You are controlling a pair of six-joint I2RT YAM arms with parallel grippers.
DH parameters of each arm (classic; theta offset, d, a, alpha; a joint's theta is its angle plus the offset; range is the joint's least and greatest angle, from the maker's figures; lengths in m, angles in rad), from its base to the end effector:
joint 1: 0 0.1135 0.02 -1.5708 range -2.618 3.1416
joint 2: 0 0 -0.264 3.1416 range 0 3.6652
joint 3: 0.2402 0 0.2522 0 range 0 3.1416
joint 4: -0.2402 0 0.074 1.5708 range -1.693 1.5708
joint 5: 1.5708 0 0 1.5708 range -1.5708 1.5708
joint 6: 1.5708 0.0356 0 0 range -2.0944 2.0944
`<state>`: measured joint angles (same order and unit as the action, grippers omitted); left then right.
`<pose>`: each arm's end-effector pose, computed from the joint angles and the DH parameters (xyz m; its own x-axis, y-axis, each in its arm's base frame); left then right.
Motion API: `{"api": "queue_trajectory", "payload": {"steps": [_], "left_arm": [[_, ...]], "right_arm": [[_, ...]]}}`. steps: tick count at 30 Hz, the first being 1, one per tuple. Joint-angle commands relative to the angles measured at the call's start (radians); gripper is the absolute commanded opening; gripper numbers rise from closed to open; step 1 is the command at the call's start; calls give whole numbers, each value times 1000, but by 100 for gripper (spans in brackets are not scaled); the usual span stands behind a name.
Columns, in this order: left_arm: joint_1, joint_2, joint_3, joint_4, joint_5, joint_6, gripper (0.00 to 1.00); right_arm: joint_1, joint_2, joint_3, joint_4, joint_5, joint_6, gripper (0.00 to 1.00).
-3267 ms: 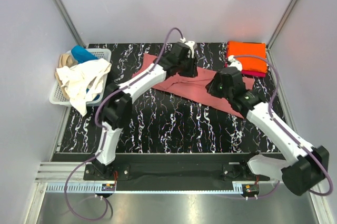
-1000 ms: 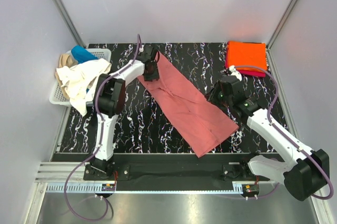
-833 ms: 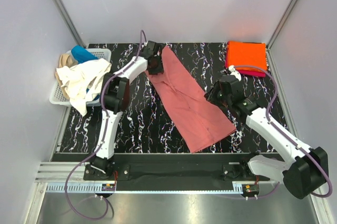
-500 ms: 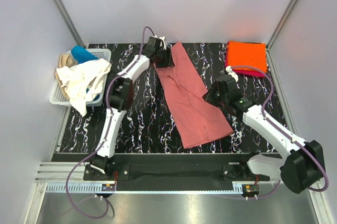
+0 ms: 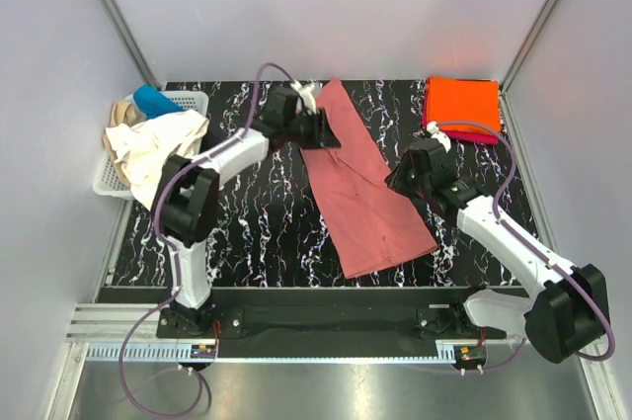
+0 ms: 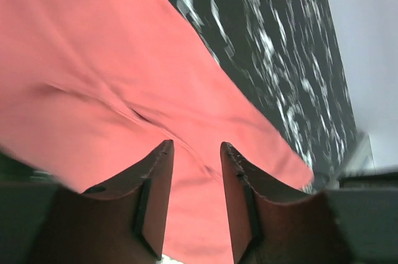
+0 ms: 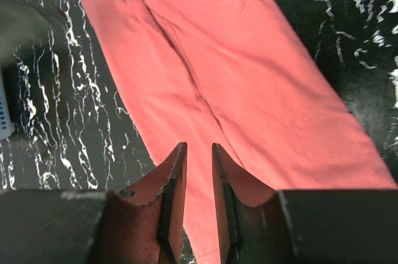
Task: Fold and stack the t-shirts
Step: Fold the tshirt
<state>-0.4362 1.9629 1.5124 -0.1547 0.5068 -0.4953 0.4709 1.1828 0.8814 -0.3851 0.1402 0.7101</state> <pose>0.4042 -0.2075 0.2450 -0.8012 -0.0850 -0.5923 0.3982 0.6631 -0.6338 0.2307 0.1119 0.2732 -0.6584 0.3892 -0.6443 0.1006 0.8938 0.4371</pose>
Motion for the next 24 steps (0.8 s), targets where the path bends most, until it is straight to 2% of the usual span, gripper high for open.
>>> {"api": "queue_trajectory", "payload": {"steps": [1,4,6,10,14,17,21,24], "left_arm": [[-88,8,-104,86,29,-34,38],[-145,27,-126,31,-40,-22,38],[-174,53,-112,-67,-126,-23,38],[-194,64,-158,-154,-250,-29,38],[-173,7,-323,-160,-375,-72,38],[-141,-32,-401,-163,-401,-72,38],[-69,-70,-445,-204,-504,-68,38],[-26,-108,-454,-219,-534,-51,39]], "right_arm": [[-34,-49,62,-15,24,-49,30],[-43,-83,65,-35,18,-54,30],[-46,-110,53,-41,12,-46,30],[-46,-126,21,-47,-8,-26,30],[-46,-74,-56,-41,-57,43,28],[-46,-2,-105,-40,-102,101,24],[-32,99,-162,34,-169,176,21],[0,174,-145,31,-171,181,14]]}}
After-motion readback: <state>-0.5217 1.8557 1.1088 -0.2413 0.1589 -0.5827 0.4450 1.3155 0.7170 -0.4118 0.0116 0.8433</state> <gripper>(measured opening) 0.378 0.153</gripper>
